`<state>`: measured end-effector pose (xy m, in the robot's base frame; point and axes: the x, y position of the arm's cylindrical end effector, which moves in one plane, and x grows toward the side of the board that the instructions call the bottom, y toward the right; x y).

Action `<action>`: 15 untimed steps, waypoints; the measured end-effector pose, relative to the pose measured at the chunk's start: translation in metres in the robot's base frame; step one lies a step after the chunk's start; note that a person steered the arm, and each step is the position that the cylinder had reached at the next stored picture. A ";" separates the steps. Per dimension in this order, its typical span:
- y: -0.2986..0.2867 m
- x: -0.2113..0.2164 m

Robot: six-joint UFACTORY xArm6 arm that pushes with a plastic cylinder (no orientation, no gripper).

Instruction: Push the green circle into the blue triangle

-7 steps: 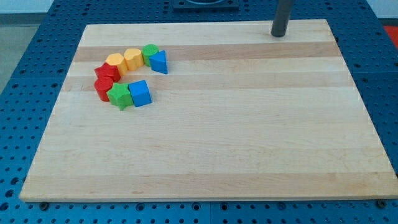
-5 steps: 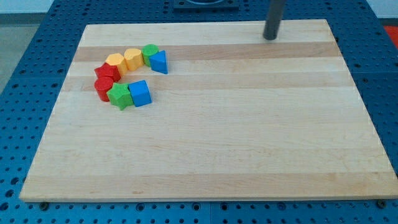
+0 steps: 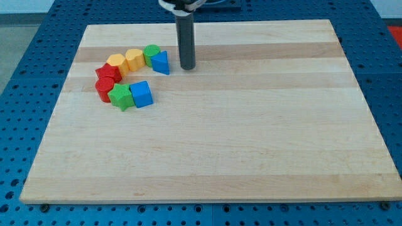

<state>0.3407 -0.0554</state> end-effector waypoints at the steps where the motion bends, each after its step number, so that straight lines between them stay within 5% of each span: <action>1: -0.015 0.001; 6: -0.036 -0.010; 9: -0.049 -0.095; 15: -0.063 -0.068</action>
<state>0.2731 -0.1186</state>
